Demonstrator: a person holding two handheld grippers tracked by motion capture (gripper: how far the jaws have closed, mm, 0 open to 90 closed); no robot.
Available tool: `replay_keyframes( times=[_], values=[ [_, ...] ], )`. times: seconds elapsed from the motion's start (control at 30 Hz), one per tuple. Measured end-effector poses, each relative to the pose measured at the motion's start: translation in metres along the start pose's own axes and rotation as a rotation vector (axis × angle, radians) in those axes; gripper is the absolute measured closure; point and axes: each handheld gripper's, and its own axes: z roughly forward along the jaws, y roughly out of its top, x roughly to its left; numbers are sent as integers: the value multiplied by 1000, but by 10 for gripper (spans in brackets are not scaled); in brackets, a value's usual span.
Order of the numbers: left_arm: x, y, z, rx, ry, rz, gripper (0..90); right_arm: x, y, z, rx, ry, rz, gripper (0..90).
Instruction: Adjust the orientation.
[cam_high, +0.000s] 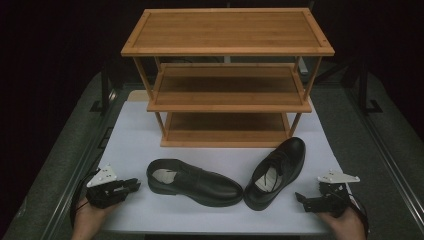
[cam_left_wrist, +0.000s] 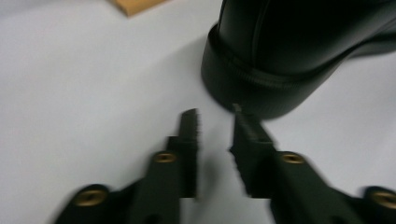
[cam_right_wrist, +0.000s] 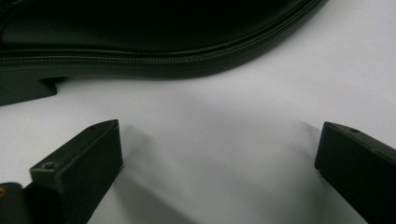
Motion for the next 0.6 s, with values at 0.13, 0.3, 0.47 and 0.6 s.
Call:
replay_keyframes(
  times=[0.13,0.3,0.47,0.6],
  values=[
    [4,11,2,-12,-5,-17,900,0,0,0,0,0,0,3],
    [16,27,14,-23,-14,-15,900,0,0,0,-3,-1,-5,3],
    [25,38,27,-37,-39,-3,900,0,0,0,-1,0,-1,3],
    [29,47,44,-31,-71,2,900,0,0,0,-1,0,-2,3]
  ],
)
